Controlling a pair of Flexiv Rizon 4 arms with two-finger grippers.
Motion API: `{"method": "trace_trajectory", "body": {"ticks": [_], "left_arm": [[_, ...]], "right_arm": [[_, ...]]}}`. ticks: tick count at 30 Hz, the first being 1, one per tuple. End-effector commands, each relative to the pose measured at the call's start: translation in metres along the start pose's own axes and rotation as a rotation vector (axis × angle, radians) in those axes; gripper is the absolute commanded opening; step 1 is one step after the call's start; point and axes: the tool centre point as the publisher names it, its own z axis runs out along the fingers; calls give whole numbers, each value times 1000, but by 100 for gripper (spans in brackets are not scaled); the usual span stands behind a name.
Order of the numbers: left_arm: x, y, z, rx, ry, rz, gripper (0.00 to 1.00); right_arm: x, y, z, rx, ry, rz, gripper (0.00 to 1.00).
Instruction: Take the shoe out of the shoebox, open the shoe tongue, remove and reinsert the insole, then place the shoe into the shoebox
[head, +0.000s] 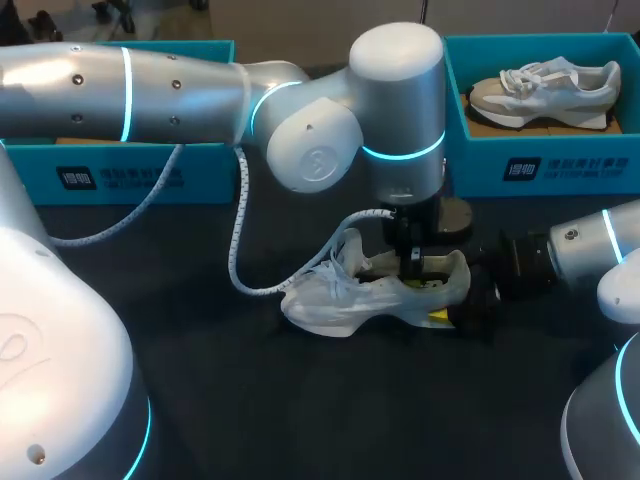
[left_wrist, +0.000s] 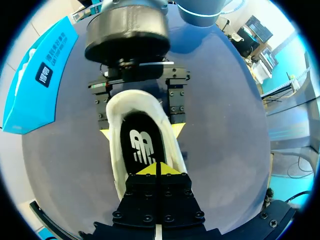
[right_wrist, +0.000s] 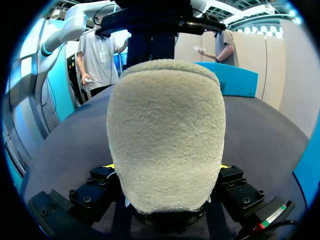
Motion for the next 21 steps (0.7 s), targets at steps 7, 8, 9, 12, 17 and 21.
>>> {"method": "trace_trajectory", "body": {"ticks": [7,8,9,12,17,21], "left_arm": [[1,4,8,-6,27,16,0],[2,5,8,-6,28,17,0],[2,5,9,-8,32,20,0],[2,5,13,-26,37,17,0],[2,5,16,-26,66,-37,0],[1,6,17,-26,79,-80,0]], "right_arm": [[-1,-1,3,2,-3,0,0],[-1,-1,3,2,-3,0,0],[-1,-1,3,2,-3,0,0],[-1,-1,3,2,-3,0,0],[-1,-1,3,2,-3,0,0],[-1,-1,3,2,-3,0,0]]}}
